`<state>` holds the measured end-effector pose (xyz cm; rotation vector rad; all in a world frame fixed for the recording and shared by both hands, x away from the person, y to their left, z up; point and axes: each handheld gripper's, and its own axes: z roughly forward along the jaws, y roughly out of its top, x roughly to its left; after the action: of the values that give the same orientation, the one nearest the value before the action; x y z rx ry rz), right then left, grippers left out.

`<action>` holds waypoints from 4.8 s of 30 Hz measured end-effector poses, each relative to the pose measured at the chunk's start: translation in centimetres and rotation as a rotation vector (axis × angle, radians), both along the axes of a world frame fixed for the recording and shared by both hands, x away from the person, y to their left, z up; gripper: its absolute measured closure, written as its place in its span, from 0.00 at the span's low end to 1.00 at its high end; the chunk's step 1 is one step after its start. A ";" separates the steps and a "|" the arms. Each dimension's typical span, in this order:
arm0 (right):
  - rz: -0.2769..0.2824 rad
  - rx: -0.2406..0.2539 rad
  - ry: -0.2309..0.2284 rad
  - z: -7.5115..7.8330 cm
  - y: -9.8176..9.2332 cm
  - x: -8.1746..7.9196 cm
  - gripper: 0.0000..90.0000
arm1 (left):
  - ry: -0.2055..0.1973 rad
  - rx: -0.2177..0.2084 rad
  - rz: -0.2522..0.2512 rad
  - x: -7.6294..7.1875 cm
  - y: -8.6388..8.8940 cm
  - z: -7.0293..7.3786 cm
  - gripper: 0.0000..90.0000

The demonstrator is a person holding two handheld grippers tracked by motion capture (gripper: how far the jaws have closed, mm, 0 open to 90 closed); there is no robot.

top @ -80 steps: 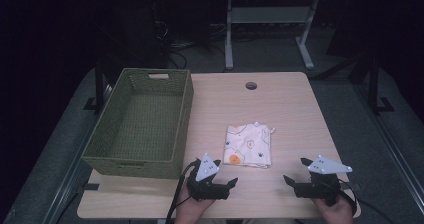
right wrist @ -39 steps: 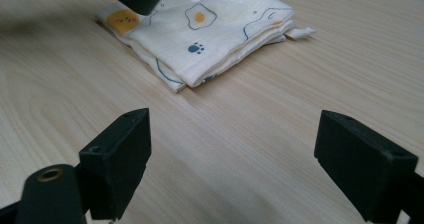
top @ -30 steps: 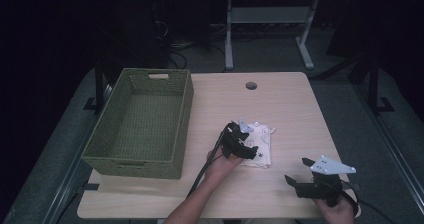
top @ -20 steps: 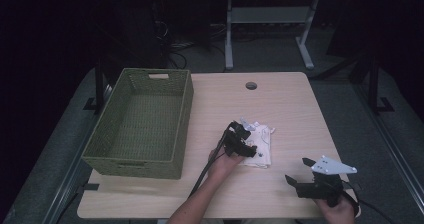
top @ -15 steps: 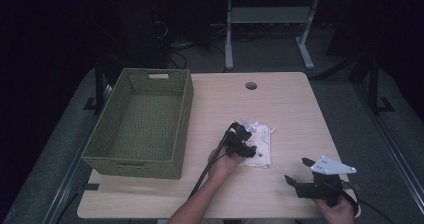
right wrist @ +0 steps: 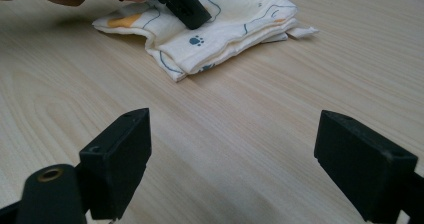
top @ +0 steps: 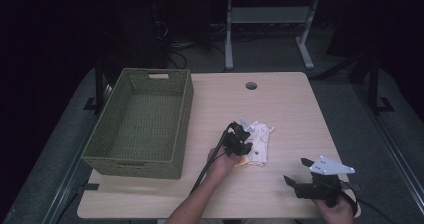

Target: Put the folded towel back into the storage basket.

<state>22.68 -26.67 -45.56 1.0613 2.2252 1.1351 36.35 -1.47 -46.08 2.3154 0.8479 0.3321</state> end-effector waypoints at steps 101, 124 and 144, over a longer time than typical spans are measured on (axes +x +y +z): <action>-0.072 -0.018 -0.004 -0.1 -0.7 0.1 0.16 | 0.213 -0.402 -0.021 -0.1 19.3 17.2 0.90; -0.083 -0.031 0.005 -0.3 -0.8 0.3 0.16 | 0.200 -0.477 0.033 -0.1 26.4 18.0 0.90; -0.088 -0.038 0.004 -0.3 -0.9 0.4 0.17 | 0.188 -0.450 0.099 -0.3 31.4 17.2 0.90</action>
<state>23.08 -27.59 -45.83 1.1357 2.1717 1.0500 36.08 29.91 -28.89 1.9073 1.0138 -0.0383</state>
